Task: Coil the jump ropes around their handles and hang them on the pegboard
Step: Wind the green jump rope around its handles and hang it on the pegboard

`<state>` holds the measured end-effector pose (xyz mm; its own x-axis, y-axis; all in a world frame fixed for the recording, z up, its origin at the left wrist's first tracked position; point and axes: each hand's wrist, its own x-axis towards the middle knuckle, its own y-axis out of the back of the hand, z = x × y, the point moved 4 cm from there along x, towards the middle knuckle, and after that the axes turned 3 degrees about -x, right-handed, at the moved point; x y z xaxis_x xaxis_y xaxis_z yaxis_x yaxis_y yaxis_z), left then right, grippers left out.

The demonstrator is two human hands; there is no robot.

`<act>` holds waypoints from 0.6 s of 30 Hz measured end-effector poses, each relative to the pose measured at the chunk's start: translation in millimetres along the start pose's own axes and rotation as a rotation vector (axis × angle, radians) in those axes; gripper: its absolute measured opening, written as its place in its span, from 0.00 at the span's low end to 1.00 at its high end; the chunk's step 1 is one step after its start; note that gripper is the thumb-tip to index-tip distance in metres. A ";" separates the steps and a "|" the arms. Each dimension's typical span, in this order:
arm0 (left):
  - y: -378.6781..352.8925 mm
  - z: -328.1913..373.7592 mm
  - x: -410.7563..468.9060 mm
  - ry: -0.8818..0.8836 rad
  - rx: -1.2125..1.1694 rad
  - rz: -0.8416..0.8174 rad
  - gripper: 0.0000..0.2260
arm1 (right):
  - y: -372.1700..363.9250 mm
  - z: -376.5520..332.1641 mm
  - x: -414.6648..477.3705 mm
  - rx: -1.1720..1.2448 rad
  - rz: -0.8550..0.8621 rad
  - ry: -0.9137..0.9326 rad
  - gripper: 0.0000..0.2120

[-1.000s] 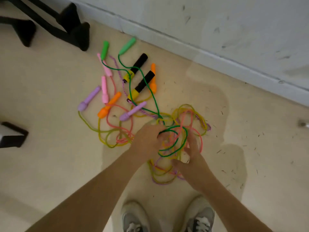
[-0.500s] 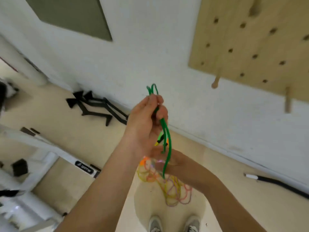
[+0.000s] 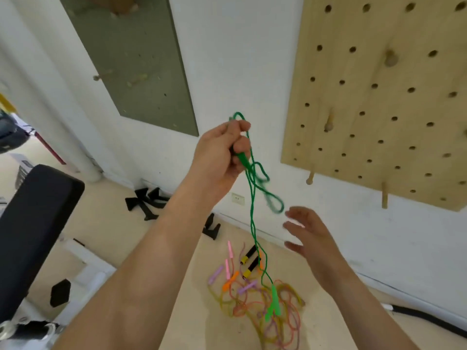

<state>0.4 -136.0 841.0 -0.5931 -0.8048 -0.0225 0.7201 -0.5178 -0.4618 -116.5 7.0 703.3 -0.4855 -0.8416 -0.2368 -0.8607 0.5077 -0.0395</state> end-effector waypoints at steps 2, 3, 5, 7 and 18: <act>-6.2 -0.3 -10.4 0.038 0.064 -0.142 0.13 | -5.1 -12.5 6.2 -0.015 -0.073 0.113 0.21; -8.4 -0.2 -14.9 0.054 0.095 -0.219 0.13 | -13.5 -20.3 10.2 -0.065 -0.129 0.159 0.27; -10.5 2.9 -21.8 0.061 0.157 -0.342 0.13 | -35.1 -29.5 19.0 -0.204 -0.226 0.211 0.32; -8.4 12.9 -24.2 0.021 0.180 -0.347 0.12 | -52.9 -24.8 28.3 -0.305 -0.263 0.188 0.20; 131.7 38.1 -3.2 -0.117 0.970 0.575 0.15 | -26.1 -3.9 -21.6 0.143 -0.350 -0.226 0.15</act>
<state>110.8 -212.7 814.0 -0.0835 -0.9918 0.0970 0.8803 -0.0278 0.4736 -84.2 11.2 713.2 -0.1086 -0.9141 -0.3908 -0.9297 0.2326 -0.2856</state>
